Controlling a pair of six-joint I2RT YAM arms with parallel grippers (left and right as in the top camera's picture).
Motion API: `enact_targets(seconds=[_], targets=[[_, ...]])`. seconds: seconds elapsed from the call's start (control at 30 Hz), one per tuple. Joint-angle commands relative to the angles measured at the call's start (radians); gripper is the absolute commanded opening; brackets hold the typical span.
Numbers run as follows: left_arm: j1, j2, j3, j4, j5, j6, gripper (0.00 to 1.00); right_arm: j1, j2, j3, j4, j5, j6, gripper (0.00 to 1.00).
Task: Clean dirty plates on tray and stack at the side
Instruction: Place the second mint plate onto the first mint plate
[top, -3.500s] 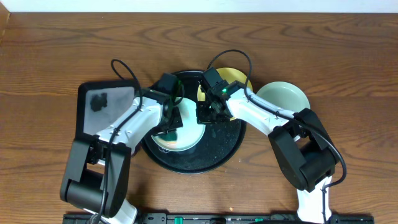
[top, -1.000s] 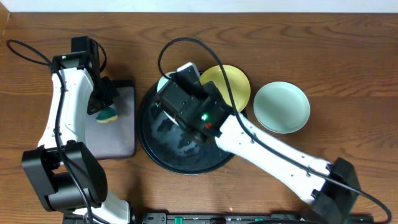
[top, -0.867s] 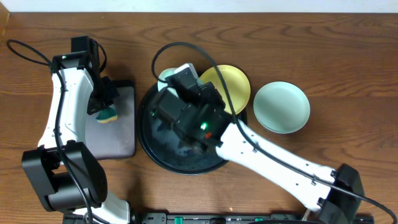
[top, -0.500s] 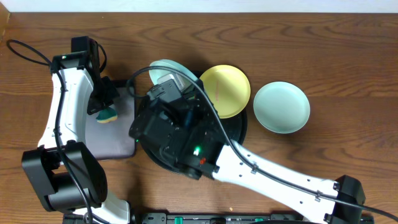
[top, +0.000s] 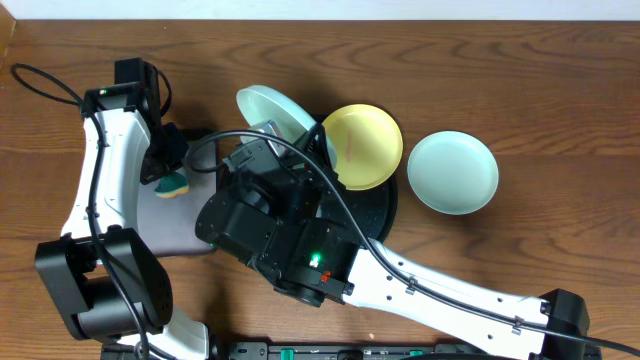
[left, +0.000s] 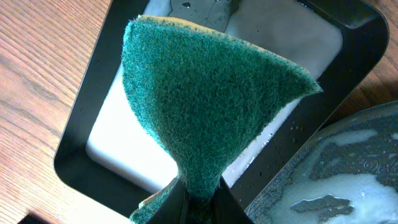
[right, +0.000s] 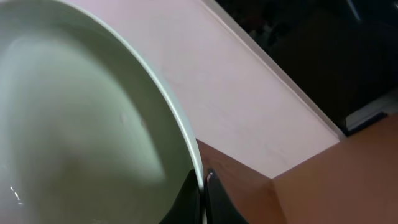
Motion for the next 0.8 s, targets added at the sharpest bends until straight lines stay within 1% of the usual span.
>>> enact_targets(seconds=[0.0,0.1,0.13,0.17,0.23,0.3,0.33,0.47,0.63,0.77], targets=[[0.005,-0.026,0.019,-0.003,-0.003,0.009,0.07,-0.021,-0.027,0.023,-0.07,-0.131,0.049,0.01],[0.005,-0.026,0.019,-0.003,-0.003,0.009,0.07,-0.077,-0.027,0.01,-0.151,-0.323,0.169,0.01],[0.005,-0.026,0.019,-0.003,-0.003,0.009,0.07,-0.114,-0.027,-0.004,-0.174,-0.431,0.206,0.01],[0.005,-0.026,0.019,-0.003,-0.003,0.009,0.07,-0.135,-0.027,-0.012,-0.182,-0.486,0.22,0.01],[0.005,-0.026,0.019,-0.003,-0.003,0.009,0.08,-0.2,-0.027,-0.04,-0.188,-0.664,0.249,0.01],[0.005,-0.026,0.019,-0.003,-0.003,0.009,0.07,-0.272,-0.027,-0.073,-0.179,-0.879,0.25,0.01],[0.005,-0.026,0.019,-0.003,-0.003,0.009,0.07,-0.29,-0.027,-0.081,-0.175,-0.934,0.25,0.01],[0.005,-0.026,0.019,-0.003,-0.003,0.009,0.07,-0.438,-0.027,-0.11,-0.174,-1.311,0.235,0.01],[0.005,-0.026,0.019,-0.003,-0.003,0.009,0.08,-0.597,-0.04,-0.105,-0.173,-1.625,0.193,0.01],[0.005,-0.026,0.019,-0.003,-0.003,0.009,0.07,-0.731,-0.081,-0.105,-0.195,-1.757,0.189,0.01]])
